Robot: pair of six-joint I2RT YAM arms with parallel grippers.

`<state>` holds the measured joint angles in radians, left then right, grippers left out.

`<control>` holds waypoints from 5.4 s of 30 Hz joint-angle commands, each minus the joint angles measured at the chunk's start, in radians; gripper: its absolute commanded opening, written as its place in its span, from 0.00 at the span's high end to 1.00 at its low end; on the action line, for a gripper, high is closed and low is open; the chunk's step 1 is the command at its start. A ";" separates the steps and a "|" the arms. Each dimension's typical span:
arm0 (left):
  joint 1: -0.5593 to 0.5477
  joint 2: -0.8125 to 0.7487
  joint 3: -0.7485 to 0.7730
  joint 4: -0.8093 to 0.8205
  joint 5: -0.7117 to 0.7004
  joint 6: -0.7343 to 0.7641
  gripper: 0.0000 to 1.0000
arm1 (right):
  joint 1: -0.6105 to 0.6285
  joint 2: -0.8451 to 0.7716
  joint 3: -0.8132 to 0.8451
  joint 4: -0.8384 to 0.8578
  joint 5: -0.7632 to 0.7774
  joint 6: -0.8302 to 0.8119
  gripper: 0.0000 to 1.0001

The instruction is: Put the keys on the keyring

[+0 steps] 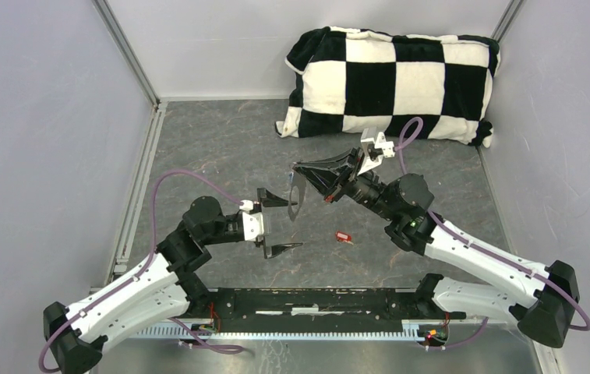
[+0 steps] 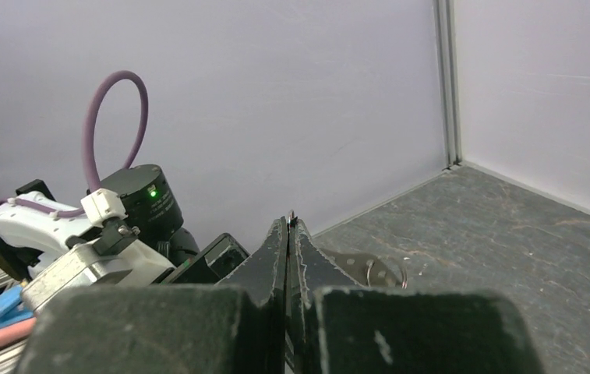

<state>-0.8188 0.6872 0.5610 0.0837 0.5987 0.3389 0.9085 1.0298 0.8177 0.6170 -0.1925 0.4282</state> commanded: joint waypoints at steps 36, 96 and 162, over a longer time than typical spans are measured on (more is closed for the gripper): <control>-0.051 0.042 0.006 0.064 -0.256 -0.230 0.00 | 0.138 -0.034 0.063 -0.074 0.292 -0.206 0.99; -0.043 -0.110 -0.081 -0.005 -0.021 1.935 0.98 | -0.246 -0.014 -0.042 -0.280 -0.593 0.287 0.16; 0.046 0.268 0.305 -0.065 0.316 -0.424 0.16 | -0.239 -0.043 0.174 -0.801 -0.788 -0.673 1.00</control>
<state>-0.8158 0.9150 0.8440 -0.0731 0.7357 0.0971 0.6632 1.0092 1.0069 -0.3256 -0.9127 -0.2977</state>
